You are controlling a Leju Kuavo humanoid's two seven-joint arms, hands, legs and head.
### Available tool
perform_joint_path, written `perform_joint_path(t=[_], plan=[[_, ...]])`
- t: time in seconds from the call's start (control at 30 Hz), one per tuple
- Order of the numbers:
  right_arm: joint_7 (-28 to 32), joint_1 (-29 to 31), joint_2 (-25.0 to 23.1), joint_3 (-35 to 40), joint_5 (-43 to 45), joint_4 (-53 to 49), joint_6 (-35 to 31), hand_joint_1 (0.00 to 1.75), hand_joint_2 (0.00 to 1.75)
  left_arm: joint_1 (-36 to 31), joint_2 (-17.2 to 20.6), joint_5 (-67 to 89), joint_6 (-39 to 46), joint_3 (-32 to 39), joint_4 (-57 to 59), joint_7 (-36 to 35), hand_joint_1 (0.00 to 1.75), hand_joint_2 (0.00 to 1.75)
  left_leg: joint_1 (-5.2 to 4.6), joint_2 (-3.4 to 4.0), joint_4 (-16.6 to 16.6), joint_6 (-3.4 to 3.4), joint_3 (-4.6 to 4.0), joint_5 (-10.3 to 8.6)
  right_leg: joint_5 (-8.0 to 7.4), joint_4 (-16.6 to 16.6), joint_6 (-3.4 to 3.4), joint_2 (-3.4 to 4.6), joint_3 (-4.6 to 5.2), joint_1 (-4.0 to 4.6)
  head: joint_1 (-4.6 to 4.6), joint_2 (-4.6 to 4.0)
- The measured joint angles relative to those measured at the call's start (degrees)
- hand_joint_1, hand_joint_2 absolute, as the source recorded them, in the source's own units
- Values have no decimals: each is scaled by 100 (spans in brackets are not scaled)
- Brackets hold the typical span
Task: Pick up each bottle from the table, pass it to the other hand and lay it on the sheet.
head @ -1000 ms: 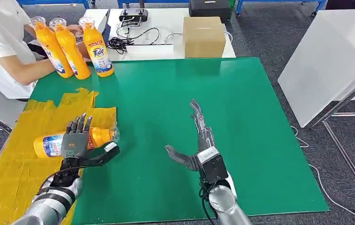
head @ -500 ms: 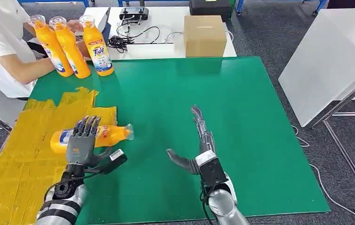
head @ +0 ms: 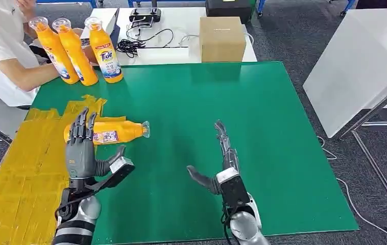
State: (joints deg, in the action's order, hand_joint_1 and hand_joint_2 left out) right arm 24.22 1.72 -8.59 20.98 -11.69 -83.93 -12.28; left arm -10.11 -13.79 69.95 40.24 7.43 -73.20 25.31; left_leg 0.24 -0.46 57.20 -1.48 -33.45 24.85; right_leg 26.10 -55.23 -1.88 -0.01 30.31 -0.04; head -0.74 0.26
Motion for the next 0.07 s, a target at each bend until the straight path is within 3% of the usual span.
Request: perform_joint_path(t=[0.07], plan=[[-2, -8, -9, -20, -22, -2, 2, 0, 175, 13, 0, -447, -2, -54, 0, 81, 0, 0, -1, -1, 0, 0, -1, 0, 0, 0, 0, -1, 0, 0, 2, 0]])
